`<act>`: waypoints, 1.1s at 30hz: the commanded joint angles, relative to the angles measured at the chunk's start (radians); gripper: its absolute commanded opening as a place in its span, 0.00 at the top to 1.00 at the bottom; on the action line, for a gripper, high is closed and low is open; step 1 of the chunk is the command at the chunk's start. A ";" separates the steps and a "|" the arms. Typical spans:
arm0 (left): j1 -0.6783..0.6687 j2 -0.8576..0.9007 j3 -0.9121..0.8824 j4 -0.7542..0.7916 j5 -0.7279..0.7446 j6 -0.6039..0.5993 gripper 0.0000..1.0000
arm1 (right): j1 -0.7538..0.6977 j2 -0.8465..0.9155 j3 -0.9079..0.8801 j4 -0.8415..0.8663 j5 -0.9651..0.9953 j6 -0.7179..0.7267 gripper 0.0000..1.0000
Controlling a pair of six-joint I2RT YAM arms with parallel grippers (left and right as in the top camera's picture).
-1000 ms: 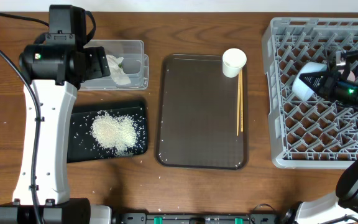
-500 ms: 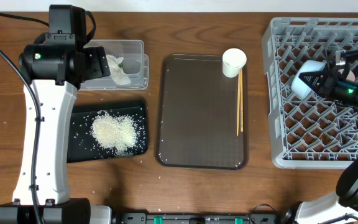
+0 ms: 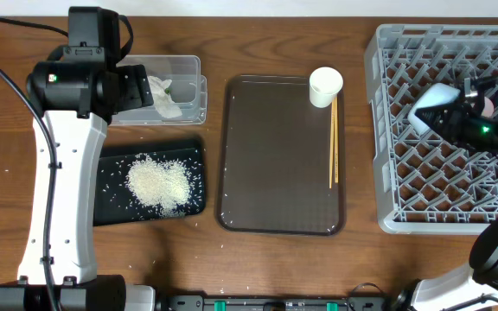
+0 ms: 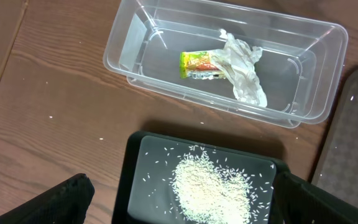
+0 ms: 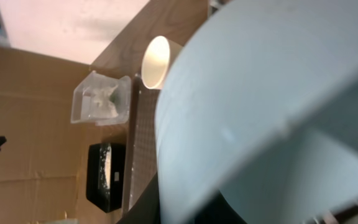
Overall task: Sort waste into correct bins and load items into the dishwasher rack
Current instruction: 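Carry the light-blue bowl right and hold it over the rack, then lower the light-blue bowl into the rack and release it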
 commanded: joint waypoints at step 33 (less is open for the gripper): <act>0.004 -0.007 -0.001 -0.003 -0.009 0.010 0.04 | -0.074 -0.435 -0.018 -0.145 0.580 0.222 0.89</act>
